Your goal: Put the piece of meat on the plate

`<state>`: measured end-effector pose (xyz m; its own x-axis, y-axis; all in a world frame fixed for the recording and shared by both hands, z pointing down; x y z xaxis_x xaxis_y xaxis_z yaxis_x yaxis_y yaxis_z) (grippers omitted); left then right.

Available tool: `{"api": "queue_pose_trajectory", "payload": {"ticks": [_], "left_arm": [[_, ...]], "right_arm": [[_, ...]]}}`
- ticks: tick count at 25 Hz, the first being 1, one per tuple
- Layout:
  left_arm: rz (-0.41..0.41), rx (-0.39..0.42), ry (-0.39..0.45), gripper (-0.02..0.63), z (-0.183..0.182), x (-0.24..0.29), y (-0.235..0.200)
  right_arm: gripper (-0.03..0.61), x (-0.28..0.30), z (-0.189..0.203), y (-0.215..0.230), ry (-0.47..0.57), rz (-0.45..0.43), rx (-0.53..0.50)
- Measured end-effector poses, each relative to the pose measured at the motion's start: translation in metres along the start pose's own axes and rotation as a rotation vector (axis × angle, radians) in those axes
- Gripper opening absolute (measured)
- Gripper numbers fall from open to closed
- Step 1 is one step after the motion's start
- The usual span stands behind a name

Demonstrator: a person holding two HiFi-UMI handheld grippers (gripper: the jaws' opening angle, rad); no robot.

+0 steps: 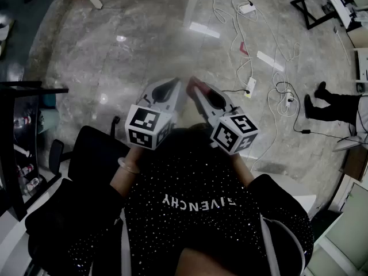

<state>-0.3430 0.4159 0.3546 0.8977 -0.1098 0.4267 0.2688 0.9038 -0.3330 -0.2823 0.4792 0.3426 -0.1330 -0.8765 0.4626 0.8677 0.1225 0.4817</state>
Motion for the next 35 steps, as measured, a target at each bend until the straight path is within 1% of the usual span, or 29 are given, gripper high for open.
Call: {"api": "queue_pose_trajectory", "payload": {"ticks": [5, 9, 12, 15, 20, 24, 28, 35], "left_arm": [[-0.002, 0.002, 0.011, 0.009, -0.008, 0.008, -0.015], [-0.022, -0.005, 0.012, 0.009, -0.022, 0.028, -0.031], [-0.047, -0.005, 0.013, 0.009, -0.041, 0.048, -0.049], [-0.067, -0.022, 0.011, 0.009, -0.061, 0.072, -0.071], [-0.063, -0.032, 0.000, 0.009, -0.095, 0.126, -0.096], [-0.047, -0.026, 0.000, 0.009, -0.123, 0.165, -0.104], [-0.046, -0.018, -0.003, 0.009, -0.141, 0.196, -0.109], [-0.065, -0.023, 0.001, 0.009, -0.153, 0.222, -0.114]], "right_arm": [[0.097, 0.014, -0.012, 0.007, 0.016, 0.013, -0.003], [0.098, 0.033, -0.030, 0.027, 0.002, 0.007, 0.017], [0.098, 0.055, -0.053, 0.045, -0.004, -0.009, 0.024], [0.098, 0.080, -0.080, 0.062, -0.007, -0.028, 0.022], [0.098, 0.114, -0.124, 0.098, -0.020, -0.043, 0.004], [0.098, 0.132, -0.158, 0.130, -0.020, -0.047, 0.018], [0.098, 0.142, -0.182, 0.157, -0.008, -0.047, 0.027], [0.098, 0.150, -0.201, 0.180, -0.005, -0.062, 0.021]]}}
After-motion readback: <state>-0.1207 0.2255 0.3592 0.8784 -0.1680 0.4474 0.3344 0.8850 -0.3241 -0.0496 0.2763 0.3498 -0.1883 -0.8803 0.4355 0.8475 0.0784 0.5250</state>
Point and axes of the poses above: the fingertips, and each gripper's own axes: x forward along the fingers, y to its right, z out of its underside, the point moved 3 cm from there along -x, backward along the fingers, and after that the axes turned 6 degrees about -y, right-handed, at the moved point
